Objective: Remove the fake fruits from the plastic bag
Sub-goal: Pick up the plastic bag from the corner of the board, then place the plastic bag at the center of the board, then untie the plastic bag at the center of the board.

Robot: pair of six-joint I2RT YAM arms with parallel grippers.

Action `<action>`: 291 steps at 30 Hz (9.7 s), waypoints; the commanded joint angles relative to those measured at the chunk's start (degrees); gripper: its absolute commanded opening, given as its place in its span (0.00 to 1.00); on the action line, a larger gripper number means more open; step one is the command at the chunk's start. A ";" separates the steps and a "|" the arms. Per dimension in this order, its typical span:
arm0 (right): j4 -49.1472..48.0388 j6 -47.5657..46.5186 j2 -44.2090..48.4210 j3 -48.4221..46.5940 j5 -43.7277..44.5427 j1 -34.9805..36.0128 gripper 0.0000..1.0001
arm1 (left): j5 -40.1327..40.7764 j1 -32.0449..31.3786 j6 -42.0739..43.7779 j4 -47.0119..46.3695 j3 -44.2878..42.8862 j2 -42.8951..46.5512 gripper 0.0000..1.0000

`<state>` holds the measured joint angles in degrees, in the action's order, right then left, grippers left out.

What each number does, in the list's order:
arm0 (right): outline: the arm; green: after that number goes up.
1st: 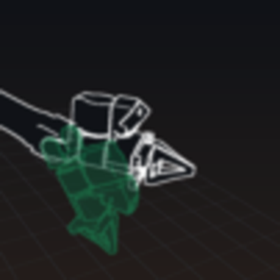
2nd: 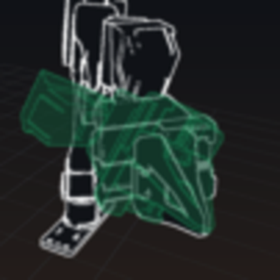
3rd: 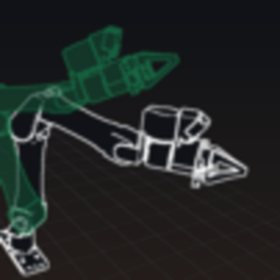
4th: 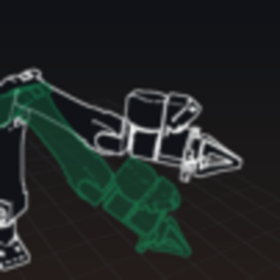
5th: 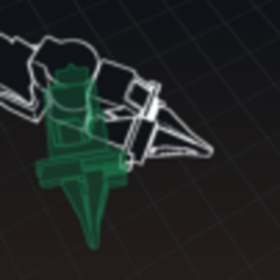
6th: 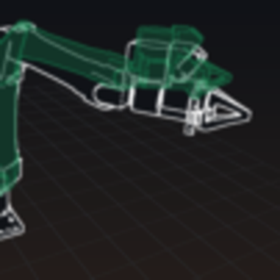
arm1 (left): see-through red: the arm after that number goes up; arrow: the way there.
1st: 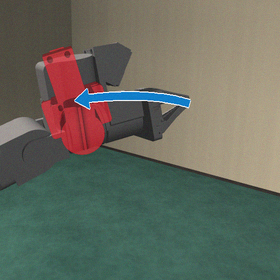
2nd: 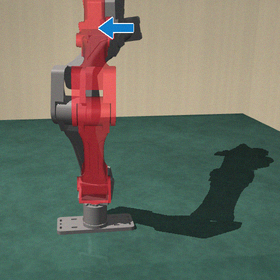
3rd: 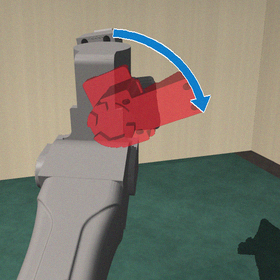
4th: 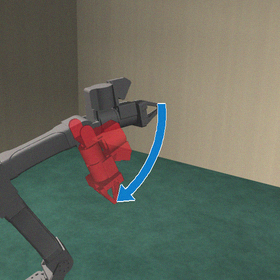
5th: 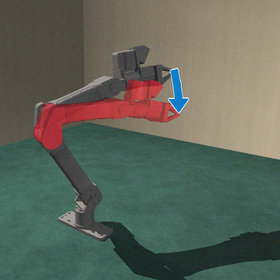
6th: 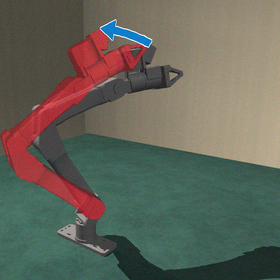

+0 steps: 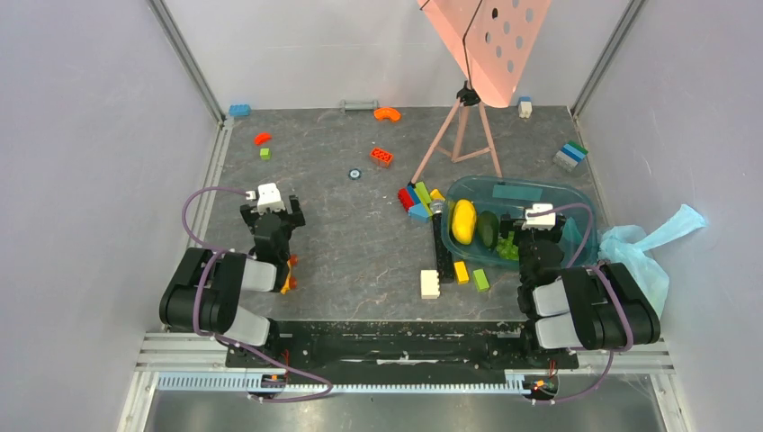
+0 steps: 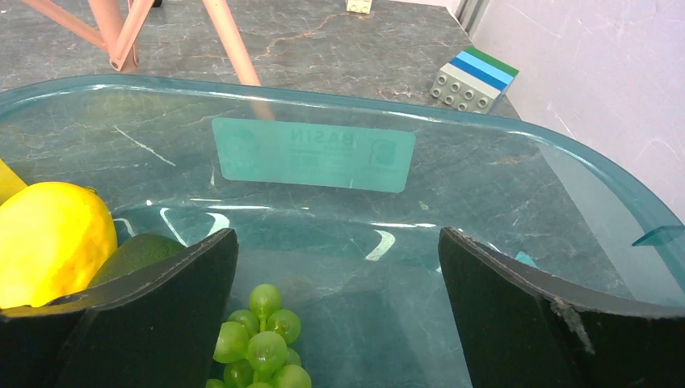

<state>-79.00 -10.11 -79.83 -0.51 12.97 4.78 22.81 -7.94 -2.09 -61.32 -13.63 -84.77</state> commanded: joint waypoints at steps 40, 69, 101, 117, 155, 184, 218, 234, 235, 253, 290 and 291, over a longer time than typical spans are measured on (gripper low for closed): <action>30.52 8.12 22.85 -6.57 -3.96 0.23 0.98 | 11.13 0.21 -14.63 39.54 -11.78 21.33 1.00; 110.03 26.51 19.10 -51.54 41.76 -11.61 0.98 | -11.75 0.06 -36.54 62.91 -22.77 24.19 1.00; 98.04 27.79 28.85 -39.59 18.82 -35.84 0.00 | -15.69 -2.78 -35.49 63.93 -26.30 23.58 1.00; 106.07 24.91 31.26 -61.87 26.60 -31.76 0.00 | -18.84 -2.76 -35.35 64.92 -27.77 23.43 1.00; 107.81 28.90 32.46 -70.47 -2.26 1.78 0.00 | -22.54 -2.78 -34.17 82.14 -36.38 30.89 1.00; 85.63 28.38 5.38 -66.48 25.30 64.81 0.07 | -20.04 -2.78 -26.48 98.53 -42.71 45.81 1.00; 76.14 14.65 -9.52 -69.11 -10.71 46.49 0.90 | -18.39 -2.78 -24.51 97.71 -38.61 44.68 1.00; 76.41 22.07 12.84 -47.89 -0.33 43.87 0.93 | -31.08 -5.59 -28.41 94.63 -38.07 41.15 0.98; 76.30 22.61 13.99 -46.78 -0.71 43.72 0.93 | -30.88 -6.71 -29.43 94.50 -38.06 41.07 0.97; 63.30 25.41 16.08 -36.01 -17.26 43.44 0.89 | -10.74 -28.28 -53.84 93.73 -35.39 38.29 0.87; 46.18 31.10 -0.21 -36.35 -26.12 43.03 0.06 | -4.87 -31.96 -60.40 84.35 -31.91 26.61 0.86; 45.97 31.16 -0.26 -36.31 -26.48 43.07 0.03 | -4.95 -32.00 -60.53 84.10 -31.76 26.37 0.86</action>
<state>-28.80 20.58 -79.59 -35.07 -11.35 48.10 15.38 -39.64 -60.66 25.56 -46.04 -57.52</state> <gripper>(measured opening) 0.083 0.860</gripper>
